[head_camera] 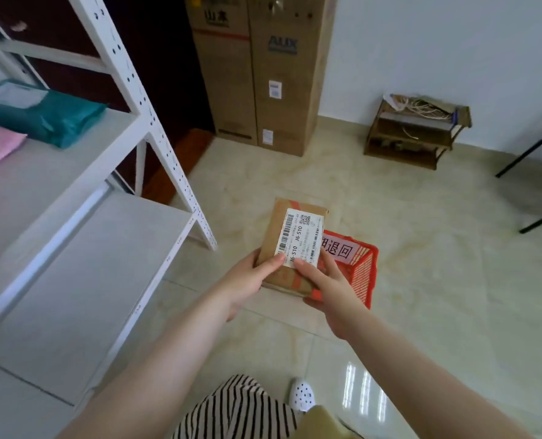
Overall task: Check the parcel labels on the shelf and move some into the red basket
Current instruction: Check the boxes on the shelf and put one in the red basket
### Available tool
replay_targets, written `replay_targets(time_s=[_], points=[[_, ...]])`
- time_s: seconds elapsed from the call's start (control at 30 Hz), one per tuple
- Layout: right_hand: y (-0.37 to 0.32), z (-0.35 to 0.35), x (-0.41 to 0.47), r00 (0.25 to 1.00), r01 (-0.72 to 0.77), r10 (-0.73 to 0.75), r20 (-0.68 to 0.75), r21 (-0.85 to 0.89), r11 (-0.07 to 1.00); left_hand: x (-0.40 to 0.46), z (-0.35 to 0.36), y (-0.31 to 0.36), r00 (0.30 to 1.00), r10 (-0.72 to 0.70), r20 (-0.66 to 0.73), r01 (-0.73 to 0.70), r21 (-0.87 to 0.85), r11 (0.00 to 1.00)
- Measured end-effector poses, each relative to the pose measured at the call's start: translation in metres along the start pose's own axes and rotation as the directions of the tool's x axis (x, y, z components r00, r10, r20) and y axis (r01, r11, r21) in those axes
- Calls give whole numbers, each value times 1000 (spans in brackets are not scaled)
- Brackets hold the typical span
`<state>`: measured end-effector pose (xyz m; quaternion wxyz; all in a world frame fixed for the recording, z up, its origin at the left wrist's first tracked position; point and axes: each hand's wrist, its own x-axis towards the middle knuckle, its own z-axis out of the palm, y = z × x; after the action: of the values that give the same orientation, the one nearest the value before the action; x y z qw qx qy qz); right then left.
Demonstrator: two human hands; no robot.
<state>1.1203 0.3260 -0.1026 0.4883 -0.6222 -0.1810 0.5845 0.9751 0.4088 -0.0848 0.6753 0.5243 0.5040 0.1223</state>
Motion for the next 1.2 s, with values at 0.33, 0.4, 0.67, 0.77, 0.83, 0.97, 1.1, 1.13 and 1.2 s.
replay_targets(time_s=[0.33, 0.4, 0.67, 0.77, 0.83, 0.97, 1.1, 1.13, 1.2], points=[[0, -81, 136, 987, -104, 116, -108, 108, 989, 167, 51, 20, 992, -89, 94, 67, 213, 975], [2, -94, 172, 981, -113, 134, -141, 143, 983, 207, 58, 18, 987, -107, 122, 75, 243, 967], [69, -147, 315, 944, -173, 239, -227, 275, 946, 359, 94, -41, 973, -193, 124, 146, 315, 938], [123, -173, 359, 925, -208, 289, -246, 310, 928, 408, 112, -87, 960, -266, 87, 233, 278, 932], [164, -193, 389, 904, -232, 329, -273, 334, 914, 441, 125, -127, 941, -327, 87, 296, 257, 920], [257, -230, 459, 884, -277, 379, -272, 347, 896, 510, 149, -222, 896, -444, -1, 434, 213, 875], [337, -253, 520, 886, -278, 372, -276, 325, 904, 569, 168, -302, 832, -539, -134, 552, 102, 827], [350, -256, 532, 887, -281, 371, -275, 314, 907, 580, 171, -315, 810, -565, -156, 579, 62, 813], [378, -262, 558, 890, -289, 370, -266, 298, 910, 603, 178, -346, 780, -595, -194, 607, 8, 794]])
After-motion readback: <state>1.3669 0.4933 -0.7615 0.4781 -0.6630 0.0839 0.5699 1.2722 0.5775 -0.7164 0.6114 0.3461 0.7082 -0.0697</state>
